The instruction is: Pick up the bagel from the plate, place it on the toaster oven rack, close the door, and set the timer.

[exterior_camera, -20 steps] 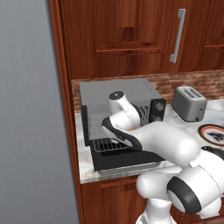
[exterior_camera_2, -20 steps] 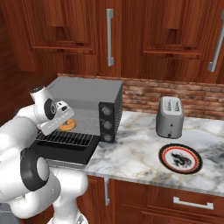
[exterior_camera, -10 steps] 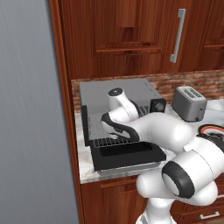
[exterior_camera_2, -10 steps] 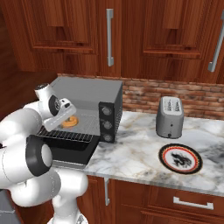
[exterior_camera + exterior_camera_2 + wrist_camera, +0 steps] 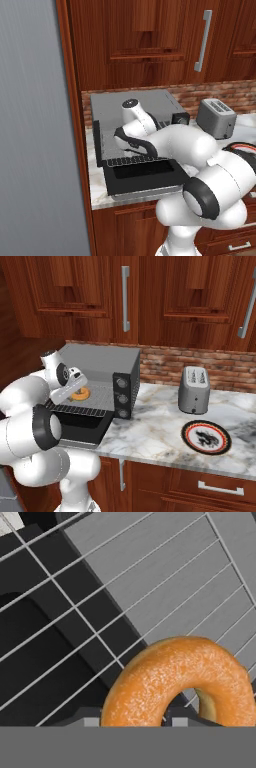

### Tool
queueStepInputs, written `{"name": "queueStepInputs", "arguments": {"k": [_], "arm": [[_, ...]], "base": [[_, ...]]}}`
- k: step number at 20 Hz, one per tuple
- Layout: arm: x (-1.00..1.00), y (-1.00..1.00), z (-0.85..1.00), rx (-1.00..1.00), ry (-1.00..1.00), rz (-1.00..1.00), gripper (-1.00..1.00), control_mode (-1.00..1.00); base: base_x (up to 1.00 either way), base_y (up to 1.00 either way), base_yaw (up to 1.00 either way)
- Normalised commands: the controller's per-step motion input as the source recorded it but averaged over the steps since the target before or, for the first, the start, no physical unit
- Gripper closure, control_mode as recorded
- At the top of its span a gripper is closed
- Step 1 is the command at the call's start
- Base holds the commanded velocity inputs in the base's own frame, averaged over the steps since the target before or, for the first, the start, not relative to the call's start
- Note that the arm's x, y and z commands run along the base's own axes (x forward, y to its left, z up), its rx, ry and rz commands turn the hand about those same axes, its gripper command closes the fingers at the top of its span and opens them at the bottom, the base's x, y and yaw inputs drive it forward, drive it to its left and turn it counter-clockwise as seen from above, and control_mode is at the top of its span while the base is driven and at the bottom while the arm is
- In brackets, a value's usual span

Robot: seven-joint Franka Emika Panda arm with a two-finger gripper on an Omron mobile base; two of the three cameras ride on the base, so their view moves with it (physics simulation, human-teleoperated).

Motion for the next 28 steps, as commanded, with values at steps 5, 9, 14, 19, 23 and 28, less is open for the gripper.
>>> {"name": "queueStepInputs", "arguments": {"k": [5, 9, 14, 19, 23, 28], "arm": [[-0.4, 0.0, 0.01, 0.01, 0.0, 0.0, -1.0, -1.0], [-0.37, 0.03, 0.16, 0.01, -0.01, 0.0, -1.0, -1.0], [-0.17, 0.13, 0.39, 0.02, -0.05, 0.0, -1.0, -1.0], [-0.13, 0.14, 0.68, 0.03, -0.07, 0.0, -1.0, -1.0], [-0.71, 0.05, 0.55, 0.03, -0.02, 0.0, -1.0, -1.0], [-1.0, -0.09, 0.04, 0.08, 0.0, -0.16, -1.0, -1.0]], "base": [[0.0, 0.0, 0.0], [0.0, 0.0, 0.0], [0.0, 0.0, 0.0], [0.0, 0.0, 0.0], [0.0, 0.0, 0.0], [0.0, 0.0, 0.0]]}}
